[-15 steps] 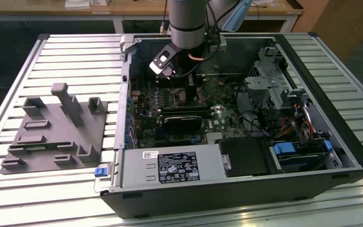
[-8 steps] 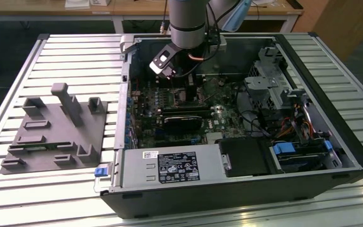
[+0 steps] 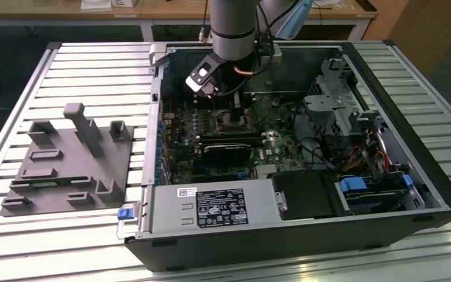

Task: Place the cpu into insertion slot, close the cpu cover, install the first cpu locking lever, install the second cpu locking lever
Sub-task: 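Place the cpu into insertion slot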

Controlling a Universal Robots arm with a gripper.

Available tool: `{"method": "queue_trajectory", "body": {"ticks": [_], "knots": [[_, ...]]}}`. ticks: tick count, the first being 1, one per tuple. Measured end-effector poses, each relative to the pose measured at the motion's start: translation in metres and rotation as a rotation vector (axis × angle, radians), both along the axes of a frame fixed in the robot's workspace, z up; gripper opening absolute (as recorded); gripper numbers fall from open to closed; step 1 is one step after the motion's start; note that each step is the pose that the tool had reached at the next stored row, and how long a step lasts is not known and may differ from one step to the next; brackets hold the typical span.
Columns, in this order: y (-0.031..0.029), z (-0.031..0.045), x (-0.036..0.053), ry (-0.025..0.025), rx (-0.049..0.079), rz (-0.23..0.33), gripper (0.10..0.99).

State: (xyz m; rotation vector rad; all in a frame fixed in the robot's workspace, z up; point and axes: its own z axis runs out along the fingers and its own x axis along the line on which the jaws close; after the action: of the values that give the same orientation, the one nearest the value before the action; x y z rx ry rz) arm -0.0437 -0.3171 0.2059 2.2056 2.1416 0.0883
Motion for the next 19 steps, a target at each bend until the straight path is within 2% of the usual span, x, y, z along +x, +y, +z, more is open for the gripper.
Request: {"method": "queue_trajectory", "body": {"ticks": [1, 3, 4, 6, 17, 19], "knots": [[0.0000, 0.0000, 0.0000, 0.0000, 0.000, 0.000, 0.361], [0.0000, 0.0002, 0.0000, 0.0000, 0.000, 0.000, 0.243], [0.0000, 0.0002, 0.0000, 0.0000, 0.000, 0.000, 0.243], [0.0000, 0.0003, 0.0000, 0.0000, 0.000, 0.000, 0.125], [0.0000, 0.0008, 0.0000, 0.0000, 0.000, 0.000, 0.106], [0.0000, -0.0010, 0.0000, 0.0000, 0.001, 0.000, 0.106]]}}
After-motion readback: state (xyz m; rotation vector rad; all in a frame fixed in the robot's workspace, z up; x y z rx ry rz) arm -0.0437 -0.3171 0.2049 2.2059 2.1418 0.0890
